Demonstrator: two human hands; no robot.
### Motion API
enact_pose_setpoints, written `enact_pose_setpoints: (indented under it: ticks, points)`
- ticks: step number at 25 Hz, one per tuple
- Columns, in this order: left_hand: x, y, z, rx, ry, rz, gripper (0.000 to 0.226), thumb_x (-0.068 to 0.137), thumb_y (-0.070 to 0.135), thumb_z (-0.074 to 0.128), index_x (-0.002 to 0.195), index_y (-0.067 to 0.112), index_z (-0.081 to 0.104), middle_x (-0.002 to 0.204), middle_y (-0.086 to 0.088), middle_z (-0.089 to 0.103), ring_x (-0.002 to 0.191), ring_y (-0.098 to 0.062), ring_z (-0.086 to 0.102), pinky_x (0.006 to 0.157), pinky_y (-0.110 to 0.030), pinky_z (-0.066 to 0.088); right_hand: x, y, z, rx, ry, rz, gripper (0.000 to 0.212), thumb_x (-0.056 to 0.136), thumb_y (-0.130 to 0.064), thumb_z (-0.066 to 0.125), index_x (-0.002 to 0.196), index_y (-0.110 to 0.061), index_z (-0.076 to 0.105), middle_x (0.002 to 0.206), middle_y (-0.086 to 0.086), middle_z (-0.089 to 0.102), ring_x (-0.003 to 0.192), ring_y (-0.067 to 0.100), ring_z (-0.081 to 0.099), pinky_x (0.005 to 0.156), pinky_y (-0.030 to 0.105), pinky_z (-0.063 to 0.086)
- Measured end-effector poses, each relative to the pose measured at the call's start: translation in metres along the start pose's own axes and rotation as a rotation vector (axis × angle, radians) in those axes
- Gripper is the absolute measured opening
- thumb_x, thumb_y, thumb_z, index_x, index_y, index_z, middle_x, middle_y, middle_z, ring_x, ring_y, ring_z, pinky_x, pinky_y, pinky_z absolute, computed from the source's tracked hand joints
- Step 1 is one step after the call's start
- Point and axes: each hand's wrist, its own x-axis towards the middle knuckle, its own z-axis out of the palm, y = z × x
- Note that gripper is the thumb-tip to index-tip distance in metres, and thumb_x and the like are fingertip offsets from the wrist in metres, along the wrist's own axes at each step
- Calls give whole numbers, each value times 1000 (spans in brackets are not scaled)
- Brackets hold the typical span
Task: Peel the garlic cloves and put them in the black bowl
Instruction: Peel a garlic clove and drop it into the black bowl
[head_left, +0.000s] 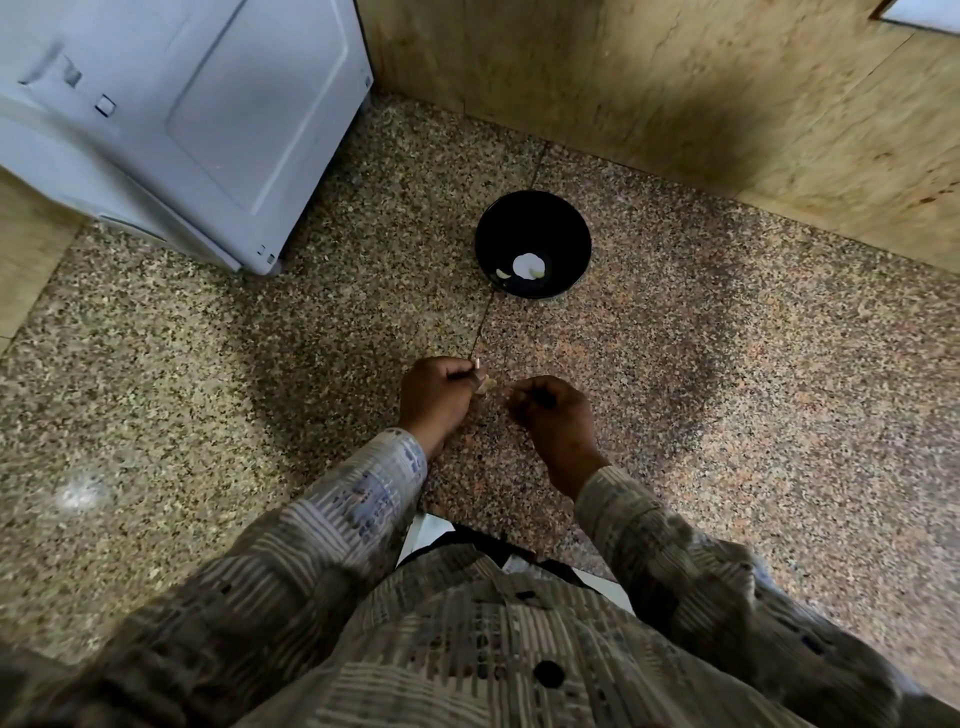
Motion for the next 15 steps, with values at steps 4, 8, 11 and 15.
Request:
enact_pose_setpoints:
  ticks: [4,8,11,15]
  points:
    - [-1,1,-3,102,-57,52,24,88,26,79,110,18,77,100,9,76,91,-6,71,86,-24,57,0,-7,2,-101,-82,-83,28,87,-11,80,113,-23,75,100,-1,78,93,24,75,83,42,64]
    - [-6,-1,0,-103,-92,-29,16,90,11,74,104,17,80,94,-1,79,82,-18,75,71,-29,60,-4,-14,8,-65,1,-82,14,89,-13,80,102,-17,80,92,2,80,86,18,76,83,42,64]
    - [-2,-9,-9,-153,10,-36,16,90,12,74,104,16,80,99,0,79,77,-12,74,68,-29,60,-8,-18,2,324,19,139,13,93,6,67,104,2,74,104,21,75,95,31,73,89,40,62]
    - [2,-15,-25,304,83,210,20,86,27,80,106,24,78,102,8,78,87,-4,71,83,-26,59,-5,-5,-16,-48,-84,47,21,94,-2,71,109,-15,76,104,16,77,89,29,72,89,50,61]
